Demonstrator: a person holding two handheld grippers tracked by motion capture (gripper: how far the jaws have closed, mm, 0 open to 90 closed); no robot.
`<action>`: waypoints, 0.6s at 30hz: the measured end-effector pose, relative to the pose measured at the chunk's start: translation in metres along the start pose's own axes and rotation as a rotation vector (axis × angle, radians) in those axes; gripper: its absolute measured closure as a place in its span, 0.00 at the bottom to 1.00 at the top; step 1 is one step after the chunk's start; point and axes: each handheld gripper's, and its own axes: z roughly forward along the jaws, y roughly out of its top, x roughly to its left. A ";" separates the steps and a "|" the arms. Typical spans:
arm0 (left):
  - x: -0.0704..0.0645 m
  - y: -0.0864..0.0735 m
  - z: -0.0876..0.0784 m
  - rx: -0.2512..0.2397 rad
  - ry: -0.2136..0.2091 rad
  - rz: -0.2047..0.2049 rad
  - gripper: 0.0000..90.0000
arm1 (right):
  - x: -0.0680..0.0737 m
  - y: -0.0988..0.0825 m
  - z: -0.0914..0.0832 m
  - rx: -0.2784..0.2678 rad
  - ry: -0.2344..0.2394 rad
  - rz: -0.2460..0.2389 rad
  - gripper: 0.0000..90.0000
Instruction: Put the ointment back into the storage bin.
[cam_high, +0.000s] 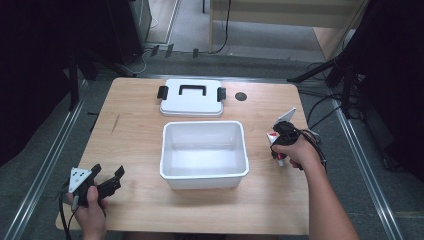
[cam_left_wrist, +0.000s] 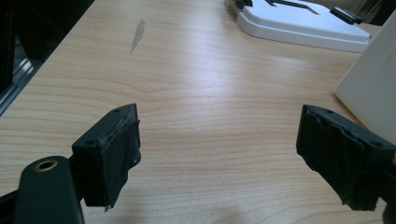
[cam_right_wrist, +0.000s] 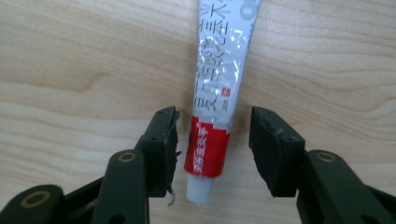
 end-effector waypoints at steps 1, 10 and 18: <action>0.000 0.000 0.000 0.000 -0.001 0.000 0.16 | 0.000 0.001 0.000 0.000 -0.003 0.004 0.63; 0.000 0.000 0.000 0.005 -0.002 -0.002 0.16 | -0.002 0.008 0.003 0.011 0.010 0.037 0.79; 0.001 0.000 0.000 0.007 -0.004 -0.002 0.16 | 0.001 0.006 -0.002 0.001 0.033 0.019 0.80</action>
